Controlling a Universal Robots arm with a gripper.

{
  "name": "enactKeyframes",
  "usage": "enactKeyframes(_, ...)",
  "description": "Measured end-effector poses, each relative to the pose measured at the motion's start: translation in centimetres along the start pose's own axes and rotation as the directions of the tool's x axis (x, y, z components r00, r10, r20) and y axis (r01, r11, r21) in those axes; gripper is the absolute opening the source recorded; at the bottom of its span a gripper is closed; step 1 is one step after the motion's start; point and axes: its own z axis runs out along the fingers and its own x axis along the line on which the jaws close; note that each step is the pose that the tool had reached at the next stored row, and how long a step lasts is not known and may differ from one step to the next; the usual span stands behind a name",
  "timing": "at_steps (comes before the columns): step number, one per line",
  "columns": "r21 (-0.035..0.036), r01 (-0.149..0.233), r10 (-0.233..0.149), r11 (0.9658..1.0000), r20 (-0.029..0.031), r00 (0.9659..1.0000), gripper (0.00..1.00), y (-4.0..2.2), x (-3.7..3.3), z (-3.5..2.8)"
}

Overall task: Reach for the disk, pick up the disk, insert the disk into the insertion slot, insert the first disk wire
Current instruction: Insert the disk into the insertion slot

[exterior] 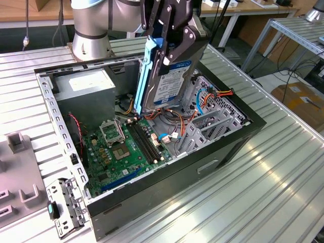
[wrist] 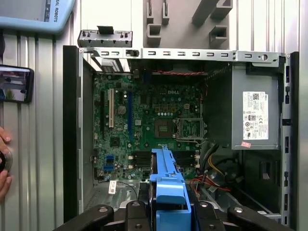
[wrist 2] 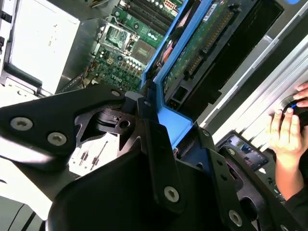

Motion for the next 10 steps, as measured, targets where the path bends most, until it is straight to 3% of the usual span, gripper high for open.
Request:
enactKeyframes(4,0.0000,0.000,0.000,1.0000,0.0000,1.0000,0.37,-1.25,-0.01,-0.01)
enactKeyframes(10,0.0000,0.000,0.000,1.0000,0.0000,1.0000,0.37,-2.25,-0.02,-0.01)
